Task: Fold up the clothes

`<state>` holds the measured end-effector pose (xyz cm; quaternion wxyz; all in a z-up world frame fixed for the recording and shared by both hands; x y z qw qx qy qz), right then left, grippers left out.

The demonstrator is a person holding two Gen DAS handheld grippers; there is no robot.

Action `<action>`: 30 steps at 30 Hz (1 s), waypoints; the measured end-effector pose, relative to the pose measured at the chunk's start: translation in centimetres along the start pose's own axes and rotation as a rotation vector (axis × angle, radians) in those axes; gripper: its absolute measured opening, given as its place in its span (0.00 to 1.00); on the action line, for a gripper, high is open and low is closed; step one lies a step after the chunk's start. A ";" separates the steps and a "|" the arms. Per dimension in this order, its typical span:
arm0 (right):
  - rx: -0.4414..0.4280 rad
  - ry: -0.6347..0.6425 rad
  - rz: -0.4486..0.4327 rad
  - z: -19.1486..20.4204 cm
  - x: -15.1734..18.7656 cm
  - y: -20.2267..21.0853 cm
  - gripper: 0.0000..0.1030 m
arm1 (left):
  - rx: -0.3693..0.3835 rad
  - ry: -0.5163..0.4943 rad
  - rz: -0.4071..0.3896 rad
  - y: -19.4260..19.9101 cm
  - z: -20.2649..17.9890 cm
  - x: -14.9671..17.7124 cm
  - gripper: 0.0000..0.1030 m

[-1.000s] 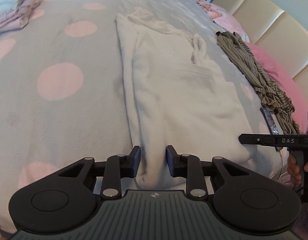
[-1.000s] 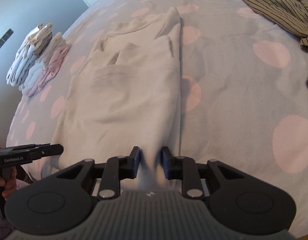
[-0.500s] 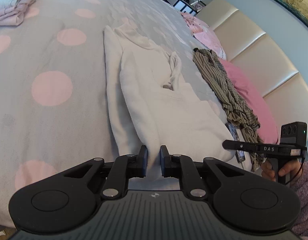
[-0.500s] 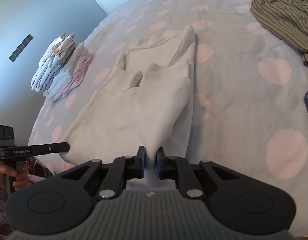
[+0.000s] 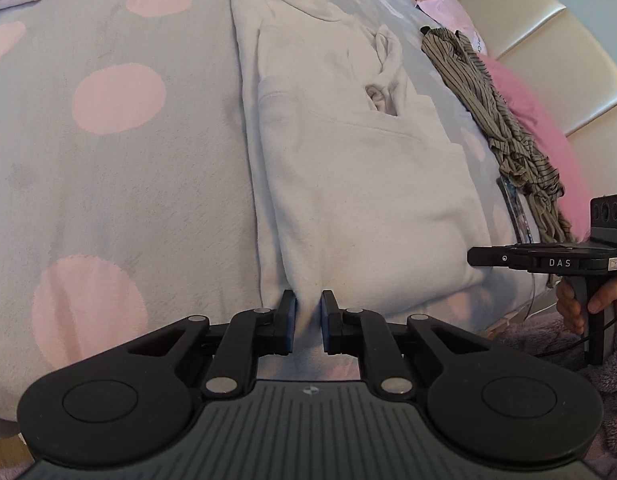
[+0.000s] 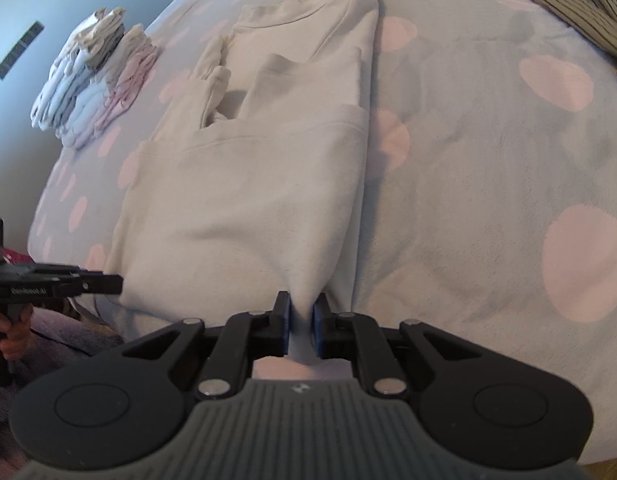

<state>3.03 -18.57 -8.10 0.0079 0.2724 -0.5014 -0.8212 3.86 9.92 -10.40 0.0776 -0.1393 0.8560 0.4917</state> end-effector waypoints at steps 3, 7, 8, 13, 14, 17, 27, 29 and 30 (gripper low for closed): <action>0.050 0.042 -0.002 0.6 -0.1 0.5 0.24 | -0.017 -0.024 -0.016 0.3 -0.3 0.1 0.14; 0.163 0.146 -0.041 1.5 -0.6 2.4 0.34 | -0.075 -0.097 -0.098 2.2 -1.3 0.0 0.29; 0.192 0.182 -0.060 1.9 -0.7 2.9 0.34 | -0.091 -0.120 -0.127 2.6 -1.7 -0.1 0.30; 0.300 0.486 -0.134 6.3 -0.7 4.1 0.36 | -0.178 -0.363 -0.212 2.8 -5.4 1.0 0.40; 0.311 0.549 -0.140 7.3 -0.6 3.9 0.39 | -0.196 -0.426 -0.223 2.7 -6.3 1.4 0.40; 0.334 0.675 -0.133 9.3 0.1 3.2 0.40 | -0.255 -0.583 -0.230 1.6 -8.5 2.7 0.40; 0.447 1.016 -0.019 12.0 3.7 -0.8 0.62 | -0.501 -0.977 -0.187 -3.1 -10.5 7.7 0.45; 0.488 1.104 0.009 12.0 4.5 -1.6 0.62 | -0.537 -1.031 -0.186 -3.7 -10.2 8.1 0.45; 0.498 1.133 0.024 11.9 4.8 -1.9 0.62 | -0.555 -1.058 -0.186 -4.0 -10.1 8.3 0.45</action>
Point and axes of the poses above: each gripper's, at about its wrist camera, not at the fingertips, and y roughly against the way its jaws point, z to its left, x to its underside, the point moved 5 cm from there along -y, roughly the way its jaws point, and after that the axes turned 9 degrees about y, right-handed, at the moved point
